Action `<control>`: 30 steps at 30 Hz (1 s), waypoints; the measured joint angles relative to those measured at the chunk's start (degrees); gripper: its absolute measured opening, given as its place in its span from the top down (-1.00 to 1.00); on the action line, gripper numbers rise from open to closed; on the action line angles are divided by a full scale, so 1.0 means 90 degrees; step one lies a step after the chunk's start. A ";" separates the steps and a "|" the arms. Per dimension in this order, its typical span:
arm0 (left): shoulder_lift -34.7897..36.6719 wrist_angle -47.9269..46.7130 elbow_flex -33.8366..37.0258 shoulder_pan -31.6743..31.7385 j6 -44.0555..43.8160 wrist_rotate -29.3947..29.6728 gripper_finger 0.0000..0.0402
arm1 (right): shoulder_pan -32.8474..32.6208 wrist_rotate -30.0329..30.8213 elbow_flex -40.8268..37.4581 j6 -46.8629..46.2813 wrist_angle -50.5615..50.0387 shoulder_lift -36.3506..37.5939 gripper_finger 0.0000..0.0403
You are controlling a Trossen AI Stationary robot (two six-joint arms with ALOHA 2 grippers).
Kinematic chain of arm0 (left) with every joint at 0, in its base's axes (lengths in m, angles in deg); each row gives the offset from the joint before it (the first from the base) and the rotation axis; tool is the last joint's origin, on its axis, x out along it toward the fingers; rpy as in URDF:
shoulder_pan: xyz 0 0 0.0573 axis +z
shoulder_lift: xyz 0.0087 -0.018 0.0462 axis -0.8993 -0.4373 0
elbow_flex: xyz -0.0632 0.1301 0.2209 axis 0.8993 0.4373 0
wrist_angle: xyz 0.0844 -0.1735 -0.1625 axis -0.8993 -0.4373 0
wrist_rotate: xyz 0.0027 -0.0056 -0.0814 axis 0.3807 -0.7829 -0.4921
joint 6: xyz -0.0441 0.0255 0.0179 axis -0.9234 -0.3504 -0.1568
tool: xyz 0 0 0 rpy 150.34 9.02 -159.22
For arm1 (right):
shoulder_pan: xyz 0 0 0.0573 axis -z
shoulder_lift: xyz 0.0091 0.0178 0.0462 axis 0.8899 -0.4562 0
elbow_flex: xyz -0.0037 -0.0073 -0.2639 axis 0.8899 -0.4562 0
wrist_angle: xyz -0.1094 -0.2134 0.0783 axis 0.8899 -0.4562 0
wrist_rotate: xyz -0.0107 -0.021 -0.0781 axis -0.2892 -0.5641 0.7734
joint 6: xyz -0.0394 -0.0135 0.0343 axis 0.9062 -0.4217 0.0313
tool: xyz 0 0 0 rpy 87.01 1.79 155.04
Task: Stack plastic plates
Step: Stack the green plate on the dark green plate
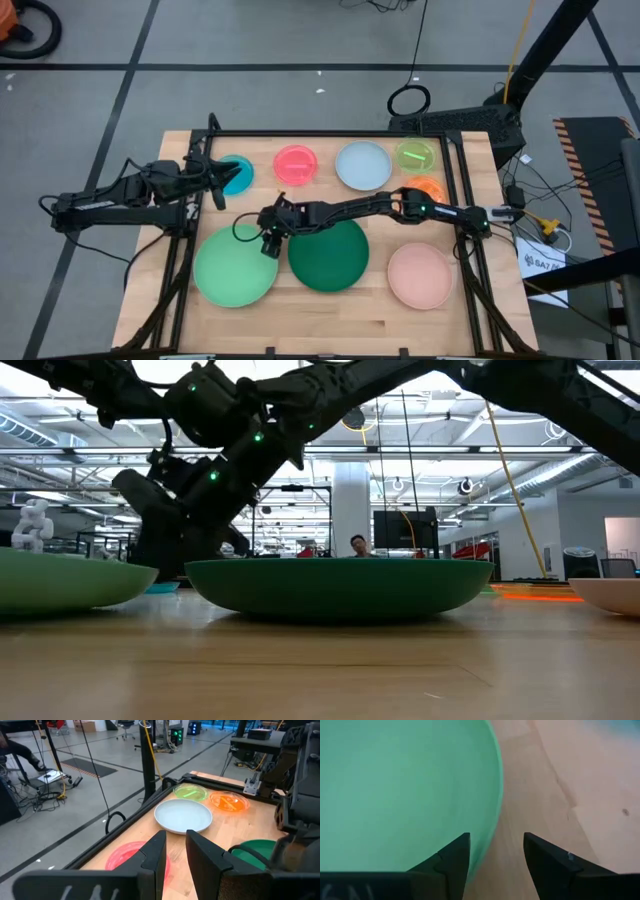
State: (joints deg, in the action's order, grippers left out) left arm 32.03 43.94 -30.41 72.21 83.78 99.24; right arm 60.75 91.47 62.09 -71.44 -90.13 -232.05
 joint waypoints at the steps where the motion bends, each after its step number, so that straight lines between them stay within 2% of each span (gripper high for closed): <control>1: 0.0000 0.0000 0.0000 0.0000 0.0011 0.0000 0.60 | 0.0000 0.0000 0.0000 -0.0003 0.0008 0.0000 0.10; 30: 0.0000 -0.0001 0.0000 0.0002 0.0023 0.0000 0.60 | 0.0000 -0.0010 0.0002 -0.0153 0.0267 -0.0024 0.10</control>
State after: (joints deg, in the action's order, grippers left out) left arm 32.03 43.93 -30.41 72.23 83.99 99.24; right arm 60.75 91.38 62.11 -72.82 -87.73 -232.27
